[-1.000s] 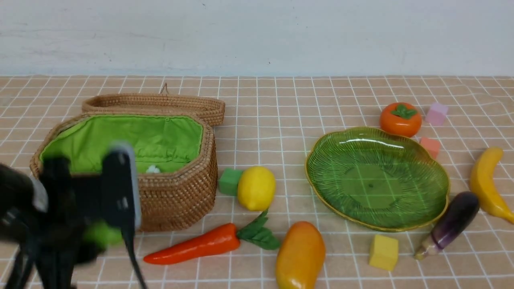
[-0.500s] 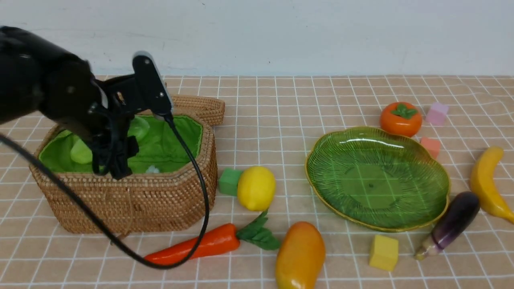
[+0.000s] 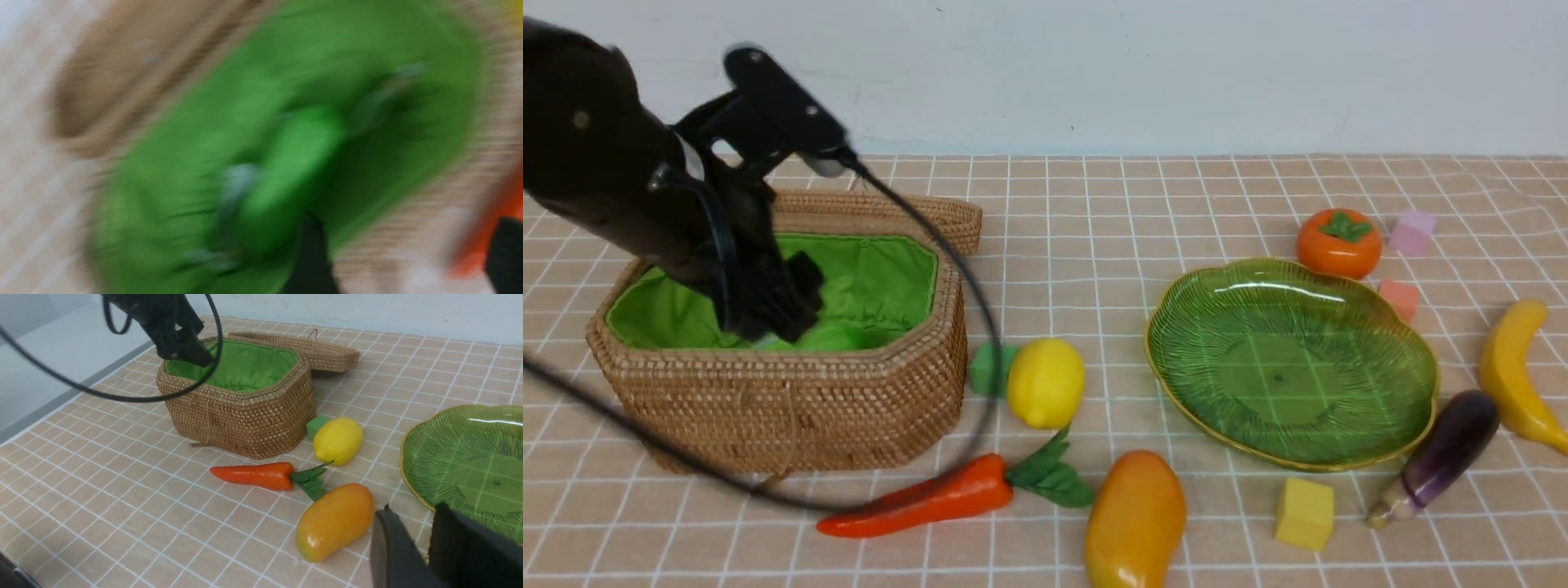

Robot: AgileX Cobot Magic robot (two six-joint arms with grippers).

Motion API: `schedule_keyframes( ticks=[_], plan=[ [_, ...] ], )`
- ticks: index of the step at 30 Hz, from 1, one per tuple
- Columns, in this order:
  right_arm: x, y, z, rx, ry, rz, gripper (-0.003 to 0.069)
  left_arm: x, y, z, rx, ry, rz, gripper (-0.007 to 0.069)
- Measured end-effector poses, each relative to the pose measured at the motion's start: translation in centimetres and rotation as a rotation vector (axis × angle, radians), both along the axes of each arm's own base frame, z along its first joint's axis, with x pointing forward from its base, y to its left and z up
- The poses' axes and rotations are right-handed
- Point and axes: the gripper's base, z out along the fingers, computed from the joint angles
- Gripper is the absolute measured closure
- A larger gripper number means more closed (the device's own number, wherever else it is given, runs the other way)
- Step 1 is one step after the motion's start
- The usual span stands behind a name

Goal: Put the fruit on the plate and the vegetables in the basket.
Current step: Use the left arm to grab a carrot and put it into the left basket

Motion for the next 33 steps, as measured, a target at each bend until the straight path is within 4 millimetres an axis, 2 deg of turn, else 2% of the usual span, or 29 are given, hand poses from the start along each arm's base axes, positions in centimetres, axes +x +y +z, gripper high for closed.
schedule_keyframes(
  ticks=[1,2,4,5,6,8,9,10,11,12,14,16,19,22,23,25,26,27,33],
  plan=[
    [0.0,0.0,0.0,0.000,0.000,0.000,0.0485,-0.2,-0.2,0.0,-0.003,0.004,-0.012,0.0209],
    [0.0,0.0,0.0,0.001,-0.002,-0.002,0.0484,-1.9,-2.3,-0.6,-0.002,0.050,-0.127,0.0309],
    [0.0,0.0,0.0,0.001,-0.002,-0.002,0.0482,-4.0,-4.8,-2.1,0.024,0.130,-0.264,0.0401],
    [0.0,0.0,0.0,0.001,-0.002,-0.002,0.0482,-4.2,-5.0,-2.2,0.025,0.138,-0.272,0.0401],
    [0.0,0.0,0.0,0.001,-0.002,-0.002,0.0480,-5.2,-6.3,-3.6,0.049,0.201,-0.331,0.0428],
    [0.0,0.0,0.0,0.002,-0.002,-0.001,0.0477,-5.5,-7.5,-5.3,0.069,0.269,-0.345,0.0414],
    [0.0,0.0,0.0,0.005,-0.002,0.000,0.0477,-5.2,-8.1,-6.3,0.074,0.299,-0.331,0.0381],
    [0.0,0.0,0.0,0.004,-0.002,0.000,0.0477,-5.1,-8.2,-6.5,0.074,0.303,-0.327,0.0374],
    [0.0,0.0,0.1,0.010,-0.001,0.003,0.0476,-4.2,-8.8,-7.9,0.071,0.308,-0.296,0.0300],
    [0.0,0.0,0.1,0.010,-0.001,0.003,0.0476,-4.1,-8.9,-8.0,0.069,0.308,-0.288,0.0291],
    [0.0,0.1,0.1,0.018,0.000,0.008,0.0476,-2.8,-9.6,-9.5,0.068,0.267,-0.249,0.0191],
    [-0.1,0.1,0.1,0.021,0.000,0.010,0.0476,-1.8,-10.0,-10.6,0.076,0.221,-0.241,0.0133],
    [-0.1,0.1,0.1,0.023,0.002,0.012,0.0476,-0.6,-10.5,-12.2,0.110,0.167,-0.259,0.0091],
    [-0.1,0.2,0.1,0.023,0.008,0.018,0.0476,0.3,-10.7,-14.0,0.180,0.150,-0.295,0.0104],
    [-0.1,0.2,0.1,0.024,0.009,0.019,0.0476,0.3,-10.7,-14.0,0.183,0.148,-0.296,0.0106],
    [-0.2,0.3,0.1,0.033,0.017,0.032,0.0476,0.6,-10.8,-15.6,0.218,0.173,-0.294,0.0169],
    [-0.2,0.3,0.1,0.033,0.017,0.032,0.0476,0.7,-10.8,-15.7,0.220,0.175,-0.295,0.0169],
    [-0.3,0.3,0.1,0.038,0.021,0.038,0.0476,0.7,-10.8,-16.3,0.225,0.192,-0.278,0.0234],
    [-0.3,0.4,0.1,0.045,0.024,0.045,0.0474,0.3,-10.4,-15.9,0.226,0.234,-0.223,0.0242]
  ],
)
